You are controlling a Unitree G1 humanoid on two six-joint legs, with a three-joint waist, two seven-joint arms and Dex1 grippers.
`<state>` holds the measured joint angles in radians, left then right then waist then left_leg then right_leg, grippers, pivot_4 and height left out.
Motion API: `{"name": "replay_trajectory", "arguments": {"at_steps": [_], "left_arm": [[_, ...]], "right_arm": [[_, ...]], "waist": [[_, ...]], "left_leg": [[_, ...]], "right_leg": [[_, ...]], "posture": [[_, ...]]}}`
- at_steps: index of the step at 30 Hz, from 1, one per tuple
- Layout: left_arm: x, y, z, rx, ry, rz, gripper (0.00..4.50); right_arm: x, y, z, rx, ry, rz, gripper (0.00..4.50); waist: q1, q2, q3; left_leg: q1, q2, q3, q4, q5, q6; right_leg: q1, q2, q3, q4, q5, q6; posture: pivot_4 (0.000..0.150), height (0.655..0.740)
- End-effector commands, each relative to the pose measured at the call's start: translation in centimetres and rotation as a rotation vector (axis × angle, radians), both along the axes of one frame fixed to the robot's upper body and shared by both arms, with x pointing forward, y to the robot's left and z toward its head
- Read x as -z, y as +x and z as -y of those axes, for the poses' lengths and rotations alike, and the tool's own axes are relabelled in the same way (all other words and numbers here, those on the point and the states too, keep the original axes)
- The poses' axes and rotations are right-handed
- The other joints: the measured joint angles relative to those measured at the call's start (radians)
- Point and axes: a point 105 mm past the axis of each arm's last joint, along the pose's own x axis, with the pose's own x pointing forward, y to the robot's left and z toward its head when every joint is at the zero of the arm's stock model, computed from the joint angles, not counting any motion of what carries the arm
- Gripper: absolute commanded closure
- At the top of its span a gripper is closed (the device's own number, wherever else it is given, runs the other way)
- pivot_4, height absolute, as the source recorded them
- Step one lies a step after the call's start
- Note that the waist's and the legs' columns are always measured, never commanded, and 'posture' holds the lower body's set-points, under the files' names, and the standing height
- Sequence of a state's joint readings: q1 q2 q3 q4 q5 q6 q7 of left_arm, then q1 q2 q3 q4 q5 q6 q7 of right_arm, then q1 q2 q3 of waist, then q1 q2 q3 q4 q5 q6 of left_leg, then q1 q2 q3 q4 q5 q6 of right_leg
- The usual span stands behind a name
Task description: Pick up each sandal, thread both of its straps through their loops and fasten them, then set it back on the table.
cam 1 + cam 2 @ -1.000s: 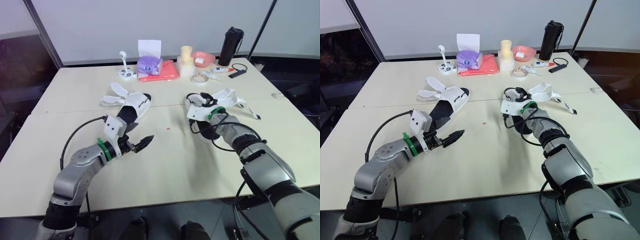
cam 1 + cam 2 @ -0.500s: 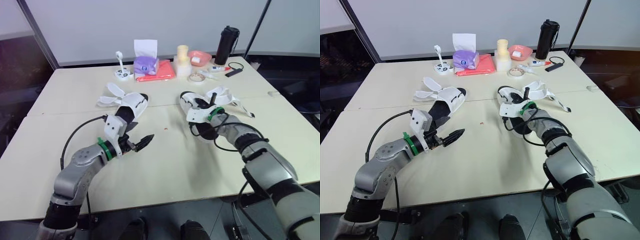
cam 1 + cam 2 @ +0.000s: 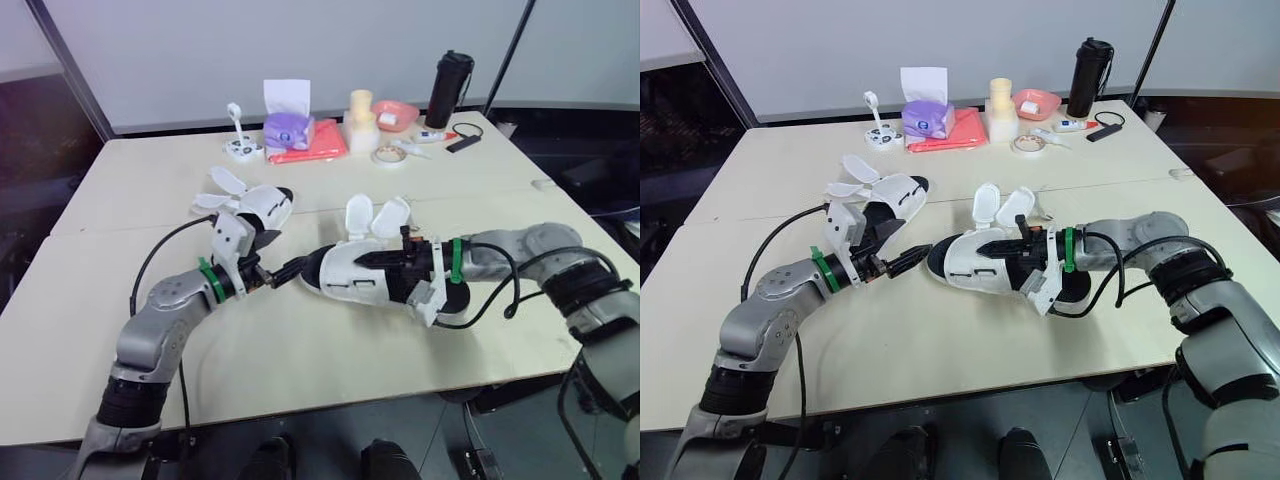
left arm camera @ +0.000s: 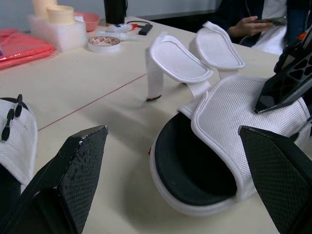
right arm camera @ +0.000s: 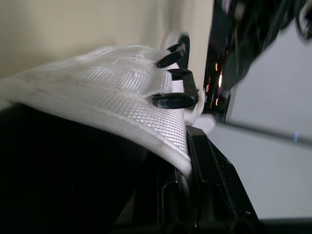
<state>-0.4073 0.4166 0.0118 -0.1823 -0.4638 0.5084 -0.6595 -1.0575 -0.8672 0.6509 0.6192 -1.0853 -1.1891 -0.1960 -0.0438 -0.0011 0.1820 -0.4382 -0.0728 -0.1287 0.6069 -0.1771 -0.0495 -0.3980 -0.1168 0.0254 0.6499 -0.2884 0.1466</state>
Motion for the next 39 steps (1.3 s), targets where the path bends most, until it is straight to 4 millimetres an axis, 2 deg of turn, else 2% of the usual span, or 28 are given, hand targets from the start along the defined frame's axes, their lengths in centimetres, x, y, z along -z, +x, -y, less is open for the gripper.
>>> {"name": "replay_trajectory", "arguments": {"at_steps": [1, 9, 13, 18, 21, 26, 28, 32, 34, 35, 37, 39], "left_arm": [[-1.3, -0.2, 0.6, 0.024, -0.003, 0.059, 0.0], [-1.1, -0.7, 0.6, 0.014, -0.006, 0.057, 0.0], [-1.1, -0.9, 0.6, 0.009, -0.007, 0.057, 0.0], [-1.2, -0.9, 0.7, 0.007, -0.011, 0.058, 0.0], [-1.2, -0.8, 0.9, 0.012, -0.013, 0.06, 0.0], [-0.9, -1.0, 1.2, 0.044, 0.013, 0.052, 0.0], [-0.5, -1.2, 1.3, 0.069, 0.042, 0.05, 0.0], [0.3, -1.3, 1.1, 0.116, 0.127, 0.064, 0.0], [0.8, -1.2, 1.0, 0.135, 0.164, 0.07, 0.0], [1.0, -1.1, 0.9, 0.141, 0.177, 0.071, 0.0], [1.4, -0.8, 0.8, 0.155, 0.195, 0.068, 0.0], [1.8, -0.4, 0.8, 0.178, 0.214, 0.066, 0.0]], "right_arm": [[-0.6, 0.4, -0.3, -0.069, -0.035, 0.08, 4.42], [1.2, 1.0, -0.9, -0.254, -0.138, 0.179, 4.42], [1.2, 1.3, -1.3, -0.326, -0.154, 0.216, 4.42], [1.0, 1.9, -1.5, -0.326, -0.15, 0.212, 4.42], [1.2, 1.9, -1.5, -0.307, -0.148, 0.168, 3.47], [1.0, 2.3, -0.7, -0.213, -0.138, 0.111, 1.01], [1.0, 2.5, 0.2, -0.131, -0.156, 0.056, 0.03], [0.9, 2.0, 3.2, 0.075, -0.153, -0.152, 0.03], [0.8, 1.7, 4.1, 0.136, -0.133, -0.221, 0.03], [0.9, 1.4, 4.5, 0.16, -0.119, -0.254, 0.03], [1.1, 1.0, 5.4, 0.221, -0.089, -0.288, 0.03], [0.8, 0.1, 5.4, 0.327, -0.003, -0.341, 0.03]], "waist": [[0.001, 0.0, 0.0], [0.0, 0.0, 0.0], [-0.001, 0.0, 0.0], [-0.001, 0.0, 0.0], [-0.001, 0.0, 0.0], [-0.001, 0.0, 0.0], [-0.002, 0.0, 0.0], [0.002, 0.0, 0.0], [0.001, 0.0, 0.0], [-0.001, 0.0, 0.0], [-0.004, -0.001, 0.0], [-0.001, 0.0, 0.0]], "left_leg": [[0.0, 0.0, 0.0, 0.0, 0.001, -0.001], [0.0, 0.0, 0.002, -0.004, 0.004, -0.007], [0.001, 0.0, 0.005, -0.012, 0.008, -0.011], [0.001, 0.0, 0.005, -0.014, 0.009, -0.012], [0.001, 0.0, 0.005, -0.014, 0.009, -0.012], [0.001, 0.0, 0.005, -0.014, 0.009, -0.011], [0.001, 0.0, 0.005, -0.014, 0.009, -0.011], [0.005, 0.0, 0.006, -0.014, 0.009, -0.01], [0.006, 0.0, 0.005, -0.013, 0.009, -0.008], [0.01, 0.0, 0.005, -0.014, 0.005, -0.001], [0.017, 0.001, 0.006, -0.014, 0.003, 0.001], [0.018, 0.001, 0.006, -0.014, 0.003, 0.002]], "right_leg": [[0.0, 0.0, 0.0, 0.0, 0.0, 0.0], [-0.004, 0.0, 0.003, 0.002, 0.0, 0.0], [-0.009, 0.0, 0.007, 0.003, -0.001, -0.001], [-0.01, 0.0, 0.007, 0.004, -0.001, -0.003], [-0.01, 0.0, 0.007, 0.004, -0.001, -0.003], [-0.009, 0.0, 0.007, 0.004, -0.001, -0.003], [-0.009, 0.0, 0.007, 0.004, -0.001, -0.003], [-0.005, 0.0, 0.007, 0.003, -0.001, -0.003], [-0.001, 0.0, 0.006, 0.002, -0.001, -0.002], [0.004, 0.0, 0.006, 0.0, -0.001, -0.002], [0.01, 0.0, 0.006, -0.002, -0.001, -0.002], [0.012, 0.0, 0.006, -0.002, -0.001, -0.002]], "posture": [[0.15, 0.74], [0.15, 0.74], [0.15, 0.74], [0.15, 0.74], [0.15, 0.74], [0.15, 0.74], [0.15, 0.74], [0.15, 0.74], [0.15, 0.74], [0.15, 0.74], [0.15, 0.74], [0.15, 0.74]]}}
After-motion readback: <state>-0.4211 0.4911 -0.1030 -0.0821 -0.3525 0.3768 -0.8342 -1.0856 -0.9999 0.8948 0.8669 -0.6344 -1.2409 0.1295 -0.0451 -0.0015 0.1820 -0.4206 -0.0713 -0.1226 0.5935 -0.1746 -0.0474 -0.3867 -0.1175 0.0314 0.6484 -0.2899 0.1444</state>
